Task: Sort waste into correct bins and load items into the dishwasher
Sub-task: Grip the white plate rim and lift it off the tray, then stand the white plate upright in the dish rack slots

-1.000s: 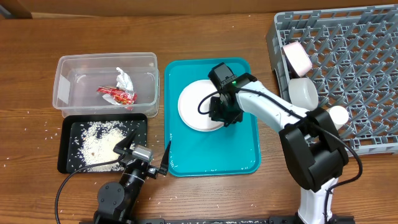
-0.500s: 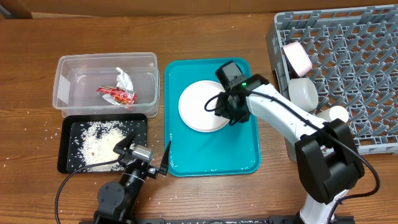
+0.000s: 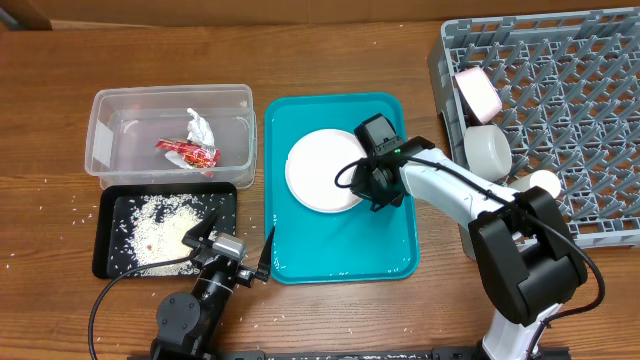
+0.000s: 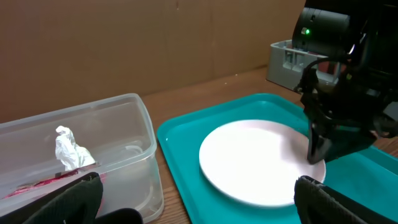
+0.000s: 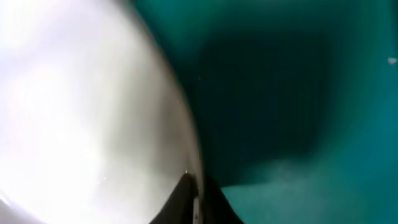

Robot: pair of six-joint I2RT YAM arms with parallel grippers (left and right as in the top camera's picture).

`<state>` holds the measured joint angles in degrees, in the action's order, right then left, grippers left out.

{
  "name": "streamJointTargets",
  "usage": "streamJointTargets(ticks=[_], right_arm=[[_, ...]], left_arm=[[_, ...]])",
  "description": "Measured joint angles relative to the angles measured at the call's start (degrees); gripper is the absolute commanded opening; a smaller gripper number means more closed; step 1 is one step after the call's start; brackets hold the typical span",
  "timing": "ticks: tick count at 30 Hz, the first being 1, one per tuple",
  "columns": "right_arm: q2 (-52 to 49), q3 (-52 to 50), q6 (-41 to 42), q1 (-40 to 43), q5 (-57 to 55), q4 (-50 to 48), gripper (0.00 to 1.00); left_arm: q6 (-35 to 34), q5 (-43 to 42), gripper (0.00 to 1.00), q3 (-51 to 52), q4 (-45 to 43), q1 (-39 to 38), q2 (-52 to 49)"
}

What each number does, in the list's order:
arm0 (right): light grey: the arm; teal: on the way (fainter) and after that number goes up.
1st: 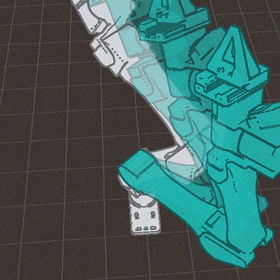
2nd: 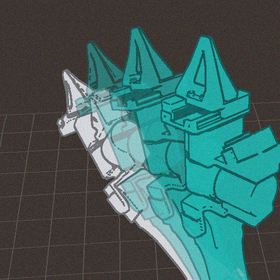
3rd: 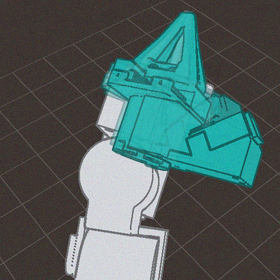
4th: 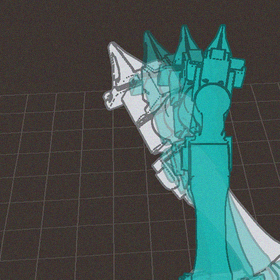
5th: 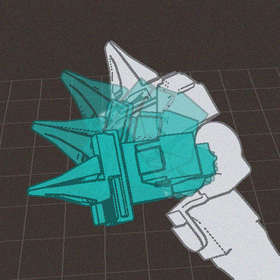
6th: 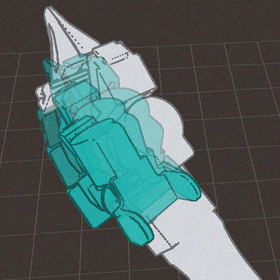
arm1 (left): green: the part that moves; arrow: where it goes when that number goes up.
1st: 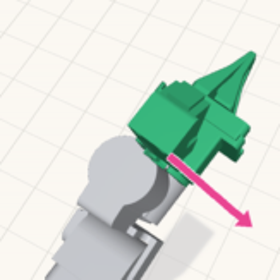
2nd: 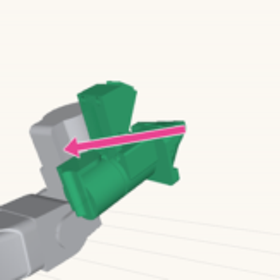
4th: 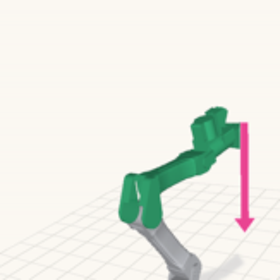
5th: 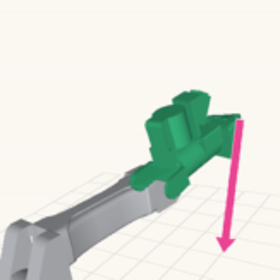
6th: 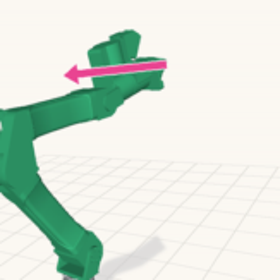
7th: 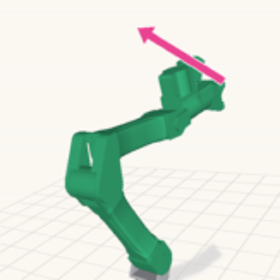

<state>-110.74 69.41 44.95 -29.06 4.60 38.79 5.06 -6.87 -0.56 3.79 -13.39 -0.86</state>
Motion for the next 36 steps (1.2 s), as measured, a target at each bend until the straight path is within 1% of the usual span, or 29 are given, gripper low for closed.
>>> streamJointTargets(ticks=[1, 5, 10, 13, 16, 18, 20, 21, 22, 25, 28, 30, 34, 36], right_arm=[[0.17, -0.04, 0.15, 0.17, 0.37, -0.17, 0.04], [1.97, 0.24, -2.16, 2.21, -0.37, 5.84, 0.04], [9.70, 2.97, -11.23, 5.81, -7.23, 10.62, 0.04], [17.62, 6.40, -17.14, 6.05, -13.97, 10.95, 0.04], [25.86, 8.33, -21.20, 5.75, -22.97, 10.67, 0.04], [30.67, 8.79, -23.21, 6.05, -30.49, 10.56, 0.04], [34.14, 8.96, -25.86, 7.72, -40.37, 10.56, 0.04], [34.67, 8.98, -26.88, 8.87, -44.13, 10.51, 0.04], [34.71, 8.98, -28.70, 11.10, -50.93, 10.10, 0.04], [33.57, 8.96, -33.35, 16.74, -60.11, 7.50, 0.04], [33.14, 8.92, -37.79, 20.37, -64.26, 4.85, 0.04], [33.09, 8.92, -41.81, 21.94, -66.18, 0.92, 0.04], [32.44, 8.94, -49.83, 24.20, -67.19, -5.51, 0.04], [31.17, 8.94, -53.09, 25.22, -67.19, -6.54, 0.04]], left_arm=[[0.00, 0.00, 1.00, 0.00, 0.00, 0.00, 0.00], [0.00, 0.00, 1.00, 0.00, -0.02, 0.00, 0.00], [0.00, 0.00, 1.00, 0.00, 0.00, 0.00, 0.00], [0.00, 0.00, 1.00, 0.00, 0.00, 0.00, 0.00], [0.00, 0.00, 1.00, 0.00, 0.00, 0.00, 0.00], [0.00, 0.00, 1.00, 0.00, 0.00, 0.00, 0.00], [0.00, 0.00, 1.00, 0.00, 0.00, 0.00, 0.00], [0.00, 0.00, 1.00, 0.00, 0.00, 0.00, 0.00], [0.00, 0.00, 1.00, 0.00, 0.00, 0.00, 0.00], [0.00, 0.00, 1.00, 0.00, -0.02, 0.00, 0.00], [0.00, 0.00, 1.00, 0.00, -0.02, 0.00, 0.00], [0.00, 0.00, 1.00, 0.00, 0.00, 0.00, 0.00], [0.00, 0.00, 1.00, 0.00, 0.00, 0.00, 0.00], [0.00, 0.00, 1.00, 0.00, -0.02, 0.00, 0.00]])
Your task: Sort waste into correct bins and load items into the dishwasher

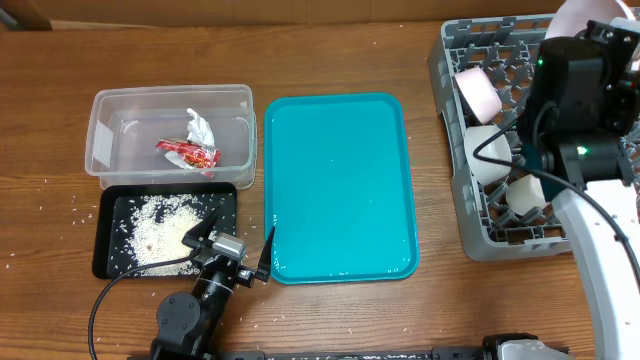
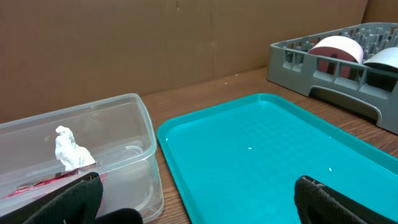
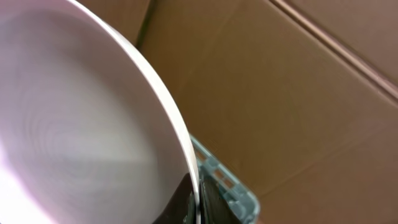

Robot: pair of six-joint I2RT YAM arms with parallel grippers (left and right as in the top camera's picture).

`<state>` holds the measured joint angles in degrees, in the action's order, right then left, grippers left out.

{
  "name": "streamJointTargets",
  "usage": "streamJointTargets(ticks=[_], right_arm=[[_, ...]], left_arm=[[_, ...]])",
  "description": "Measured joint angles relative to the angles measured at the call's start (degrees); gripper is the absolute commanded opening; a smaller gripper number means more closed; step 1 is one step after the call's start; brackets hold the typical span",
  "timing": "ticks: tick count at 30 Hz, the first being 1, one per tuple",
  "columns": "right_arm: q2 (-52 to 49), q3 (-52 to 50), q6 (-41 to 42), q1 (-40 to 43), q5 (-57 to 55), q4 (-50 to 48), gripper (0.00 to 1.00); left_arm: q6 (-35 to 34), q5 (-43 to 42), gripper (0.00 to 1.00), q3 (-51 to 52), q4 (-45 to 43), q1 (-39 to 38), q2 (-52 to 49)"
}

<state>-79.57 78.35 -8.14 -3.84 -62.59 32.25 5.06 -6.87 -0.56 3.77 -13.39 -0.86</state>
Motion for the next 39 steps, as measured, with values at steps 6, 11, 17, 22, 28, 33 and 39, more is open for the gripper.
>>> streamJointTargets(ticks=[6, 11, 17, 22, 28, 33, 39], right_arm=[[-8.81, 0.00, -5.51, 2.12, 0.26, -0.07, 0.04], [-15.19, -0.02, -8.79, 2.25, 1.05, -1.75, 0.04], [-17.79, -0.02, -10.84, 2.23, 1.36, -3.85, 0.35], [-18.27, -0.02, -11.58, 0.63, 0.81, -5.57, 0.75], [-17.79, -0.02, -9.57, -7.21, -0.50, -2.82, 0.88], [-13.38, 1.84, -2.19, -16.46, 10.47, 13.64, 0.90], [-6.93, 9.44, 14.16, -21.31, 43.71, 27.61, 0.83]], left_arm=[[0.00, 0.00, 1.00, 0.00, 0.02, 0.00, 0.00], [0.00, 0.00, 1.00, 0.00, 0.02, 0.00, 0.00], [0.00, 0.00, 1.00, 0.00, 0.02, 0.00, 0.00], [0.00, 0.00, 1.00, 0.00, 0.02, 0.00, 0.00], [0.00, 0.00, 1.00, 0.00, 0.02, 0.00, 0.00], [0.00, 0.00, 1.00, 0.00, 0.00, 0.00, 0.00], [0.00, 0.00, 1.00, 0.00, 0.00, 0.00, 0.00]])
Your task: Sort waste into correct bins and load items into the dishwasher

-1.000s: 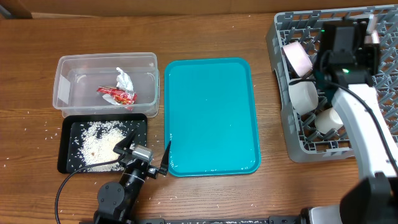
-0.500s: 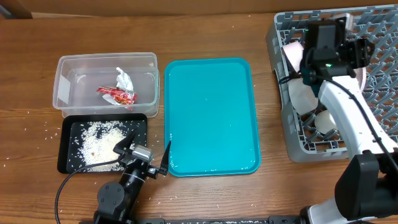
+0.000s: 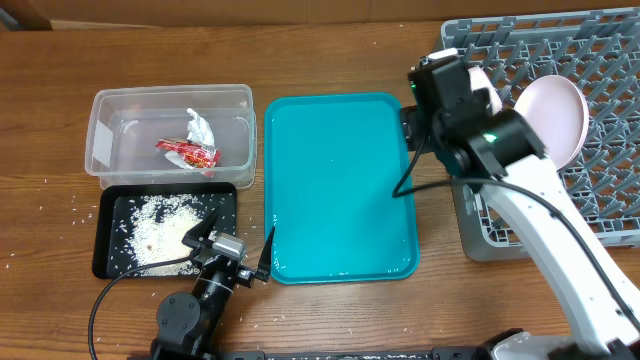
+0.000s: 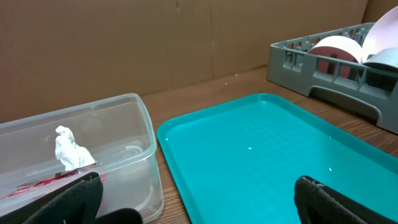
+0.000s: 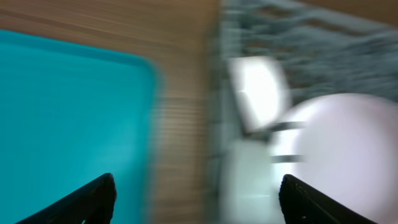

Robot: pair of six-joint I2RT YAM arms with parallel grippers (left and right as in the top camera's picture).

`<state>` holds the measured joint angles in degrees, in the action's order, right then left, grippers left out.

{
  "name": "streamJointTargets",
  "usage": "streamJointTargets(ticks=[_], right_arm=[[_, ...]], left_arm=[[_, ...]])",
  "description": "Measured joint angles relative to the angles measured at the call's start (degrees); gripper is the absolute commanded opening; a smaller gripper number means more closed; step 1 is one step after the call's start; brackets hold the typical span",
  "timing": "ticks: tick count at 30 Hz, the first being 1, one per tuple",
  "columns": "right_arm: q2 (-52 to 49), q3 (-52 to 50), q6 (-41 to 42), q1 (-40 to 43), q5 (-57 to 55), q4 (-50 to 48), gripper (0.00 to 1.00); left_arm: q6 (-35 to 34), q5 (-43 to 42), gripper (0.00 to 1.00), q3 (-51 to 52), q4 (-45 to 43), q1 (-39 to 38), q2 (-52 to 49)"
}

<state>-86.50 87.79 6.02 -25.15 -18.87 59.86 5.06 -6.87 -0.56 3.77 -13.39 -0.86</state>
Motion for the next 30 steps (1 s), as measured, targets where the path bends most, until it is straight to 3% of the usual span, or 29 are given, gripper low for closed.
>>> streamJointTargets(ticks=[3, 5, 10, 14, 18, 20, 25, 30], right_arm=[[1.77, 0.74, 6.16, 0.04, 16.00, 4.26, 0.83], [1.53, 0.66, 8.85, 0.02, 24.81, 8.74, 0.89], [0.79, -0.15, 11.78, 1.38, 25.24, 16.31, 0.94], [0.76, -0.15, 12.66, 7.02, 26.18, 13.42, 0.94], [0.72, -0.35, 12.02, 11.72, 34.75, 2.95, 0.93], [0.66, -0.57, 11.91, 11.89, 42.71, -8.94, 0.94], [0.50, -0.68, 14.34, 8.46, 54.99, -37.18, 0.93], [0.50, 0.04, 16.04, 2.91, 59.58, -52.26, 0.93]], left_arm=[[0.00, 0.00, 1.00, 0.00, 0.00, 0.00, 0.00], [0.00, 0.00, 1.00, 0.00, 0.00, 0.00, 0.00], [0.00, 0.00, 1.00, 0.00, 0.02, 0.00, 0.00], [0.00, 0.00, 1.00, 0.00, 0.00, 0.00, 0.00], [0.00, 0.00, 1.00, 0.00, 0.00, 0.00, 0.00], [0.00, 0.00, 1.00, 0.00, 0.02, 0.00, 0.00], [0.00, 0.00, 1.00, 0.02, -0.02, 0.00, 0.02], [0.00, 0.00, 1.00, 0.02, 0.00, 0.00, 0.00]])
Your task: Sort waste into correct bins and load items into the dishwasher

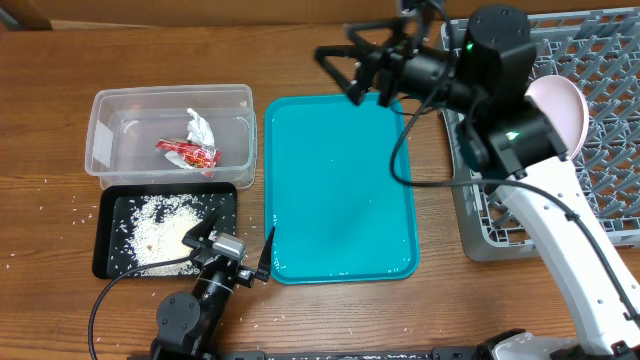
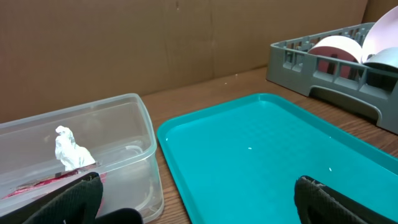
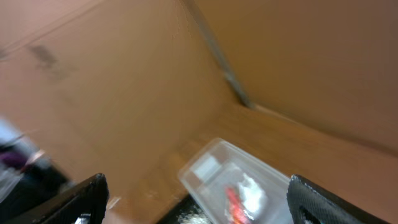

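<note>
The white plate [image 1: 558, 110] stands on edge in the grey dishwasher rack [image 1: 610, 60], and its rim [image 2: 387, 30] shows in the left wrist view behind a pale cup [image 2: 336, 46]. My right gripper [image 1: 358, 72] is open with nothing in it. It hangs high over the far end of the teal tray [image 1: 340, 190] and faces left. Its blurred view takes in the clear bin [image 3: 249, 180]. My left gripper [image 2: 199, 205] is open low at the tray's near left corner.
The clear bin [image 1: 170, 135] holds a red wrapper [image 1: 187, 152] and a white tissue [image 1: 200, 127]. A black tray of rice [image 1: 165, 228] lies in front of it. Loose grains dot the table [image 1: 60, 215] to the left. A cardboard wall [image 2: 155, 37] stands behind.
My right gripper, still open, has moved from beside the rack's left edge to high over the teal tray's far end, now facing the bins. The plate stays in the rack. The left arm is unmoved.
My right gripper was shut on the white plate's edge on the teal tray. Then it held the plate up over the rack. Then the plate stood in the rack and the gripper was open beside it. Now it hangs empty over the tray.
</note>
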Robot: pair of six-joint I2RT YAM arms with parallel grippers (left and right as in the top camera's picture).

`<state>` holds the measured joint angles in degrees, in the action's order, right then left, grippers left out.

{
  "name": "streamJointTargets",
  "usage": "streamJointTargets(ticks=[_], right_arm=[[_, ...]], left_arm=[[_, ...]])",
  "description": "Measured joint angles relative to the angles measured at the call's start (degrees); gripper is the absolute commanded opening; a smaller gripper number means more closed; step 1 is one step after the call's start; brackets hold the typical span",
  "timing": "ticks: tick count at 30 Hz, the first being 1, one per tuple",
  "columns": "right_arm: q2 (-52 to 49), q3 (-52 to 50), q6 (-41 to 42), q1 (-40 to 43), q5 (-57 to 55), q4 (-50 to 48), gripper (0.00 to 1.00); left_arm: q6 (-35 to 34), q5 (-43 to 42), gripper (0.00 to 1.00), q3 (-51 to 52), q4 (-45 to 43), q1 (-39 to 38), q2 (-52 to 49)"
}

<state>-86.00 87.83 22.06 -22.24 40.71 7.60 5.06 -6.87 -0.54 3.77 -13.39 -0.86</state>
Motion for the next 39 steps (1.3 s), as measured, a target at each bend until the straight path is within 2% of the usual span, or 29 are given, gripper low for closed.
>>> streamJointTargets(ticks=[3, 6, 11, 15, 19, 21, 24, 30, 34, 39], right_arm=[[0.02, 1.46, 0.61, -2.69, 1.22, 1.03, 0.91], [0.04, 2.19, -1.11, -6.80, 1.09, 8.37, 0.91], [-0.22, 2.14, -4.61, -21.57, -2.67, 16.04, 0.96], [-0.22, 2.16, -9.94, -33.88, -9.38, 22.25, 1.00], [-0.22, 2.16, -13.75, -37.97, -21.70, 30.16, 1.00], [-0.22, 2.16, -14.60, -35.69, -26.49, 32.35, 1.00], [-0.20, 2.16, -15.02, -26.75, -30.03, 34.93, 1.00], [-0.20, 2.69, -14.60, 3.98, -28.35, 43.47, 1.00], [-0.09, 5.62, -14.93, 19.04, -21.77, 48.59, 1.00], [3.82, 9.57, -16.09, 23.04, -13.22, 50.14, 1.00]], left_arm=[[0.00, 0.00, 1.00, 0.00, 0.00, 0.00, 0.02], [0.00, 0.00, 1.00, 0.00, 0.00, 0.00, 0.02], [0.00, 0.00, 1.00, 0.00, 0.00, 0.00, 0.02], [0.00, 0.00, 1.00, 0.00, -0.02, 0.00, 0.02], [0.00, 0.00, 1.00, 0.00, -0.02, 0.00, 0.00], [0.00, 0.00, 1.00, 0.00, -0.02, 0.00, 0.02], [0.00, 0.00, 1.00, 0.02, -0.02, 0.00, 0.02], [0.00, 0.00, 1.00, 0.02, -0.04, 0.00, 0.00], [0.00, 0.00, 1.00, 0.02, -0.04, 0.00, 0.00], [0.00, 0.00, 1.00, 0.02, -0.02, 0.00, 0.00]])
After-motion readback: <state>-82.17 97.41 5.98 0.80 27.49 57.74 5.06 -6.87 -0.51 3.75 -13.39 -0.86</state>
